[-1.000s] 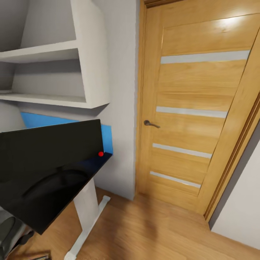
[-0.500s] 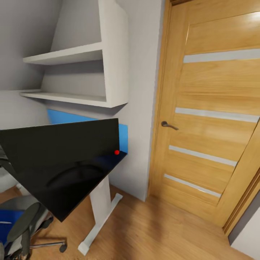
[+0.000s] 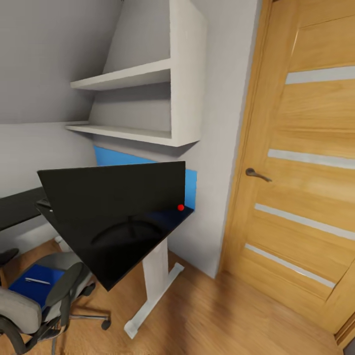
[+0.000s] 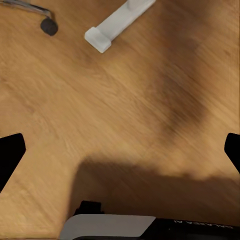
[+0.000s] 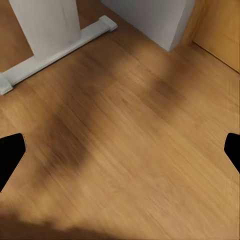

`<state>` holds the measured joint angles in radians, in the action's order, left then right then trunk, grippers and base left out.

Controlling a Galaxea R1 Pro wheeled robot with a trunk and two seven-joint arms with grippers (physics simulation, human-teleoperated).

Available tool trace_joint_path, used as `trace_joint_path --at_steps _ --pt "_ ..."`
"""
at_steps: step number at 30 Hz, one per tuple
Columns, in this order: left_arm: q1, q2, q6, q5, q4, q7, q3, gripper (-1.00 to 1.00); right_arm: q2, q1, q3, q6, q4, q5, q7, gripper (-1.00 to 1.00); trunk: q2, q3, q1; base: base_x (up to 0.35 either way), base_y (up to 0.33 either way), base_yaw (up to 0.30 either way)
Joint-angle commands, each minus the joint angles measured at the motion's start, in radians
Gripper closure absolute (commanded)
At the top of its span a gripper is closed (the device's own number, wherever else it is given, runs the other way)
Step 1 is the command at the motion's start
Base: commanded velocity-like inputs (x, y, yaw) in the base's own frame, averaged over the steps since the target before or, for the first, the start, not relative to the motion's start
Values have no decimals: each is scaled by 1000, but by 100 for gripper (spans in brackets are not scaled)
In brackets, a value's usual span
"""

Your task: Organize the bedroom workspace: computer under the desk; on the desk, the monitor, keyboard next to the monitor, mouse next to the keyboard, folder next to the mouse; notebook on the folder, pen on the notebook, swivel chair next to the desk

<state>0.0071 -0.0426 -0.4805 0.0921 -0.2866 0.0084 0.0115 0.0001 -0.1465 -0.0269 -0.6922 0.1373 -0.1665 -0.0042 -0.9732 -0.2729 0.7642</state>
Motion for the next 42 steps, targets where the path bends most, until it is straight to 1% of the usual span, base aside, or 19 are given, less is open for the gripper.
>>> trace_joint_path --at_steps 1,42 --pt "1 0 -1 6 -2 -1 1 -100 0 -1 -2 -3 -1 -1 0 -100 -1 -1 0 0 0 291" --pt "1 0 -1 6 -2 -1 1 -100 -1 -1 -1 -4 -1 -1 0 -100 -1 -1 0 0 0 291"
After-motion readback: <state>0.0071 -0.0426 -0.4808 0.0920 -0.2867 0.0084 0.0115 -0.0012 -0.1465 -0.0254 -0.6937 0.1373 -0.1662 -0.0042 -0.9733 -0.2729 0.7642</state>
